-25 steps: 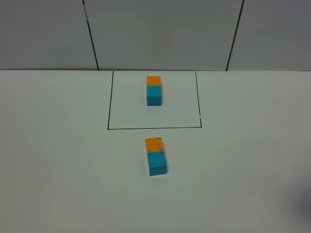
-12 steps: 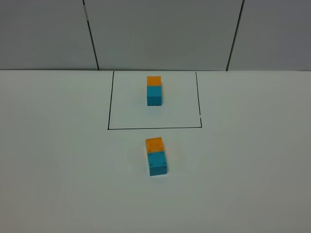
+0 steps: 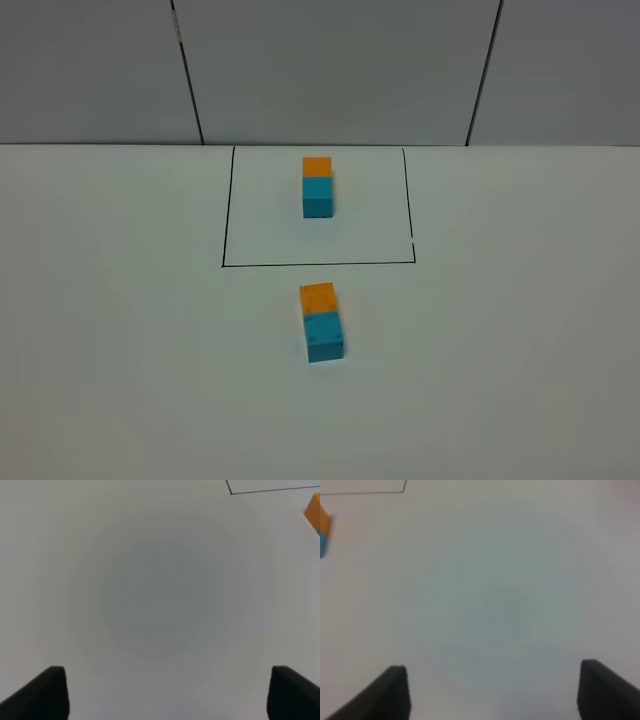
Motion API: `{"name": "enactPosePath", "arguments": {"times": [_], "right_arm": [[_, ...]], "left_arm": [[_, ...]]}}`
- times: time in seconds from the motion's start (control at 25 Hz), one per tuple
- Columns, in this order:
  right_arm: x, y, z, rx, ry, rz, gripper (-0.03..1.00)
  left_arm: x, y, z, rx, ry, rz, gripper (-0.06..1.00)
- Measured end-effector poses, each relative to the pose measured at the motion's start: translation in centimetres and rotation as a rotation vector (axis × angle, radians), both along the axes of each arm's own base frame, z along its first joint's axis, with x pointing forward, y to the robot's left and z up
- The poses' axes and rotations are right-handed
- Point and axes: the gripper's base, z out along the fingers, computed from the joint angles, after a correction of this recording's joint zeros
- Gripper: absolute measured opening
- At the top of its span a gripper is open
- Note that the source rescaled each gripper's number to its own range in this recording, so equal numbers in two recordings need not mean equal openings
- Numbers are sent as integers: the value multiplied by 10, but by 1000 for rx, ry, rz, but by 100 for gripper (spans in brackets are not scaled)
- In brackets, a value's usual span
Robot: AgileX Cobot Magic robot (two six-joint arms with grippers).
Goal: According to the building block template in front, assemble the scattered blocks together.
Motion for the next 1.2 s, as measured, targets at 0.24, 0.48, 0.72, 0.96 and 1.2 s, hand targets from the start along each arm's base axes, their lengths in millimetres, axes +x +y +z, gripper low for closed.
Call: {"name": "enactPosePath", "arguments": {"times": [0.24,0.48,0.72,0.96,1.2], "right_arm": [[-3,0,-6,-10,-41,16,67],[-4,0,-5,-8,-59,17,53],[-4,0,-5,-7,-58,16,48],[-4,0,-5,-4,-58,14,47],[-14,-2,-5,8,-120,4,47]], "left_arm": [[0,0,0,0,0,0,80],[0,0,0,0,0,0,80],[0,0,0,0,0,0,80],[0,0,0,0,0,0,80],[0,0,0,0,0,0,80]]}}
